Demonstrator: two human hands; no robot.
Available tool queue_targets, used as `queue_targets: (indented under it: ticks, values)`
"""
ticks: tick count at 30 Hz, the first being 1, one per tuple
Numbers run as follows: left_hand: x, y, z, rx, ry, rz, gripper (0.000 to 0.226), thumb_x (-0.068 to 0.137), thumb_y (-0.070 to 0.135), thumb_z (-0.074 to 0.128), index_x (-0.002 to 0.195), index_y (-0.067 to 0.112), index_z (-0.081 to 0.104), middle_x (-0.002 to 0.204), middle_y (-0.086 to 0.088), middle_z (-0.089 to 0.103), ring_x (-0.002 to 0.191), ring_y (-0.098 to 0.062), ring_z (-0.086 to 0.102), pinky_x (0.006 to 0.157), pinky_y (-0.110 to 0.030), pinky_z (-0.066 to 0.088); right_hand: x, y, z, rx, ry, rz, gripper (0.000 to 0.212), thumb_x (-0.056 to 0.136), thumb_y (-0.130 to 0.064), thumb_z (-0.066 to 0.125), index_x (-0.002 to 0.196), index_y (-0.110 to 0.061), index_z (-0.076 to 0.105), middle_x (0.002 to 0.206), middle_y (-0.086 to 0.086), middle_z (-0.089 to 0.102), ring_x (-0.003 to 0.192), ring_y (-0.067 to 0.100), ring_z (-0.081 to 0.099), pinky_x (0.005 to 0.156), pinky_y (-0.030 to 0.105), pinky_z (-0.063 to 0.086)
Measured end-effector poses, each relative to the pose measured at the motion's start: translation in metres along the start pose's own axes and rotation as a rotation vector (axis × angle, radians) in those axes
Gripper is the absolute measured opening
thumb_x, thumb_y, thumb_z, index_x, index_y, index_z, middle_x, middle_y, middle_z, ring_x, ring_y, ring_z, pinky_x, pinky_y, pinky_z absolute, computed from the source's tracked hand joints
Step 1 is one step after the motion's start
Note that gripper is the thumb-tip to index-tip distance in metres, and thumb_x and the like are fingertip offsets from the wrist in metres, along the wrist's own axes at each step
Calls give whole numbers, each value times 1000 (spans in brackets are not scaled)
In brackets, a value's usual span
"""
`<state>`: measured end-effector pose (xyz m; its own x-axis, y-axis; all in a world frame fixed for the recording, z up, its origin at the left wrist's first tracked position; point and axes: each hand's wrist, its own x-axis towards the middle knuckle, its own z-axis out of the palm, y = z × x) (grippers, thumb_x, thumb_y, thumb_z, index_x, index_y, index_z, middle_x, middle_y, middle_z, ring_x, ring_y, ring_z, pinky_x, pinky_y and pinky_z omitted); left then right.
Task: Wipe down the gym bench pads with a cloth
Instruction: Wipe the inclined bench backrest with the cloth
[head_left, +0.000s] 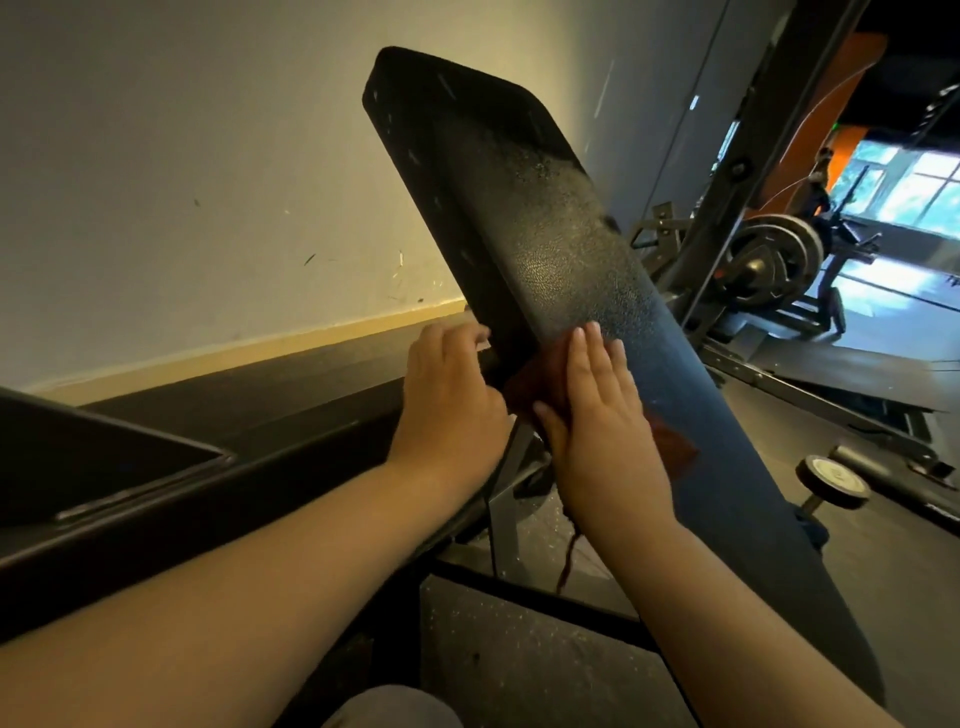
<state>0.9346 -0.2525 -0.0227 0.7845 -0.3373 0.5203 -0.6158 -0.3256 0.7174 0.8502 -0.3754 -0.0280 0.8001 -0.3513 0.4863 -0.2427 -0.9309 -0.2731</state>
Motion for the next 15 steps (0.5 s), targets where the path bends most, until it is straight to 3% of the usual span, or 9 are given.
queue_targets:
  ticks: [3, 5, 7, 9, 10, 12, 13, 14, 15]
  values:
    - [-20, 3, 8, -243, -7, -132, 25, 98, 7, 52, 112, 28, 49, 118, 9, 47, 103, -2, 51, 81, -11, 47, 47, -35, -1, -36, 35, 5, 73, 105, -39, 40, 160, -19, -4, 168, 0, -8, 154, 21, -12, 119, 35, -7]
    - [-28, 9, 15, -420, -8, -193, 20, 103, 14, 45, 115, 29, 51, 117, 12, 50, 102, 4, 53, 74, -4, 46, 59, -38, -13, 121, -69, 38, 73, 105, -41, 41, 160, -20, -2, 168, -3, -8, 154, 19, -11, 119, 36, -7]
    - [-39, 18, 28, -582, -74, -222, 30, 106, 33, 36, 135, 36, 44, 133, 19, 45, 113, 11, 50, 84, -6, 47, 52, -32, -33, 491, -224, 132, 68, 104, -53, 36, 161, -29, 8, 168, -7, 2, 154, 16, 0, 125, 43, -1]
    - [-51, 31, 47, -586, -109, -182, 52, 102, 56, 27, 152, 46, 18, 156, 22, 23, 137, 14, 27, 111, -24, 38, 36, -28, -48, 714, -307, 223, 69, 98, -68, 31, 158, -36, 19, 166, -8, 20, 151, 15, 21, 125, 48, 15]
    - [-54, 38, 59, -556, -64, -146, 62, 98, 65, 27, 154, 47, 6, 162, 20, 12, 143, 13, 13, 120, -29, 27, 30, -25, -50, 708, -322, 198, 70, 96, -71, 27, 158, -38, 21, 164, -11, 24, 149, 11, 26, 124, 43, 21]
    - [-52, 48, 78, -529, 61, -140, 80, 89, 80, 25, 153, 46, -9, 165, 14, 3, 146, 8, -2, 124, -31, 12, 26, -16, -46, 718, -311, 132, 58, 99, -68, 24, 154, -51, 16, 155, -27, 27, 135, -13, 36, 114, 20, 33]
    - [-43, 52, 84, -585, 46, -236, 82, 88, 82, 23, 151, 49, -17, 165, 17, -5, 146, 6, -8, 124, -31, 6, 28, -15, -46, 732, -327, 115, 47, 102, -65, 26, 148, -60, 18, 147, -34, 32, 121, -25, 39, 105, 9, 36]
    - [-32, 57, 88, -634, 48, -356, 78, 93, 75, 24, 151, 47, -20, 164, 18, -13, 146, 4, -11, 123, -32, 1, 31, -15, -48, 713, -330, 93, 42, 102, -63, 30, 143, -67, 21, 144, -35, 36, 119, -27, 40, 106, 10, 36]
    - [-21, 59, 85, -730, 138, -461, 71, 100, 62, 25, 154, 40, -15, 165, 15, -11, 149, -1, -8, 123, -33, 2, 36, -13, -49, 710, -325, 77, 42, 100, -65, 33, 140, -71, 24, 149, -34, 35, 130, -20, 36, 116, 21, 31]
